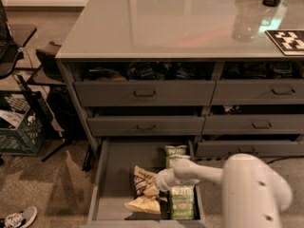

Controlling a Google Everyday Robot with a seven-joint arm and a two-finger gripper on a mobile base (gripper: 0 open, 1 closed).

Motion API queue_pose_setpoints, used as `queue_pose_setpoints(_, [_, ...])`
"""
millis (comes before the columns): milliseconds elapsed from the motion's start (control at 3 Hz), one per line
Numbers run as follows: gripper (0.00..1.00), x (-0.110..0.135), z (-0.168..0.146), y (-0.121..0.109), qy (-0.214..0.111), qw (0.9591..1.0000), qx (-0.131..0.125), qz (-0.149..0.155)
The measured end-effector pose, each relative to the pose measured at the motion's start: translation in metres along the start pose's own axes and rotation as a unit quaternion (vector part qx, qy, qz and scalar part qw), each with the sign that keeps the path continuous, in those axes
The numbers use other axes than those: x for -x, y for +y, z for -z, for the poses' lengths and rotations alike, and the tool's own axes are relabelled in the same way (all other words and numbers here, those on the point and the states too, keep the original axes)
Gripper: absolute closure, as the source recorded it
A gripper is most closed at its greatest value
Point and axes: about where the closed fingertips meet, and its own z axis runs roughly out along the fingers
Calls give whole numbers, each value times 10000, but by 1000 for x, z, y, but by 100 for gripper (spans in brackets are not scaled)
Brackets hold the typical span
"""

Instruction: Pick brown chip bag from bottom drawer and place on counter

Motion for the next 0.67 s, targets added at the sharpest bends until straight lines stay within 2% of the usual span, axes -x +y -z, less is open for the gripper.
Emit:
queue_pose_setpoints(333, [100,40,97,-2,-426,9988,-231,-69])
queue_pose_setpoints(667, [100,78,194,-2,-669,9959,-598,-68])
